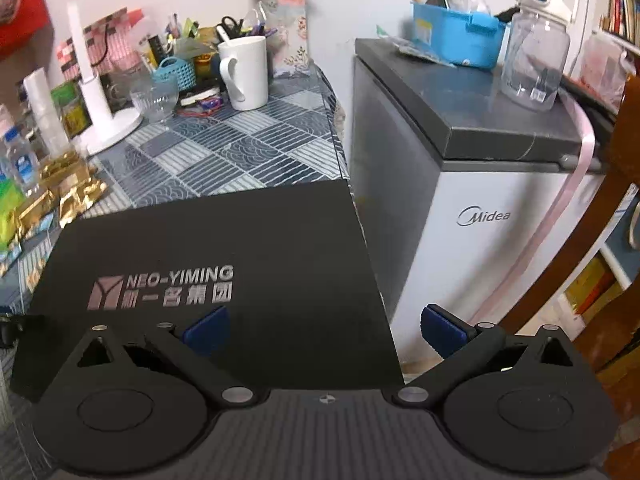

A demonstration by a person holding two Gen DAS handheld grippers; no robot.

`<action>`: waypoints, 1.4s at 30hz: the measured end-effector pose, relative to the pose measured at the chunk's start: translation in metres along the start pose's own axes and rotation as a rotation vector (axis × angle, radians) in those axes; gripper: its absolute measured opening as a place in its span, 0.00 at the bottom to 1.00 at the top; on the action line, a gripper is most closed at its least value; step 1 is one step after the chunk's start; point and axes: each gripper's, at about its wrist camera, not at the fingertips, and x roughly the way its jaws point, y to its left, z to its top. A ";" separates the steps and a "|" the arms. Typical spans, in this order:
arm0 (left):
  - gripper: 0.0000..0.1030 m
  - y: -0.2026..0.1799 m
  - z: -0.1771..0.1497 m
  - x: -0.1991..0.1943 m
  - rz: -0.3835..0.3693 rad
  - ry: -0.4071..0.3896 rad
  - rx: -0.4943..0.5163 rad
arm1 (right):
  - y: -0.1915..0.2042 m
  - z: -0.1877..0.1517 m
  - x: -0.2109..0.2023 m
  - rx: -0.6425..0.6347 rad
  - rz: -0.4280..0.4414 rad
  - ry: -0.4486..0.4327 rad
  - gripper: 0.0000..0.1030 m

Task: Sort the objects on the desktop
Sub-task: 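Grasp the black NEO-YIMING lid edge with both grippers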

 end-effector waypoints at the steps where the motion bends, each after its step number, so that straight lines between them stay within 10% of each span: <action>1: 0.83 0.001 0.001 0.001 -0.005 -0.003 -0.008 | -0.002 0.001 0.003 0.011 0.010 0.000 1.00; 42: 1.00 0.032 0.002 0.043 -0.287 -0.063 -0.159 | -0.034 0.015 0.066 0.140 0.236 0.047 1.00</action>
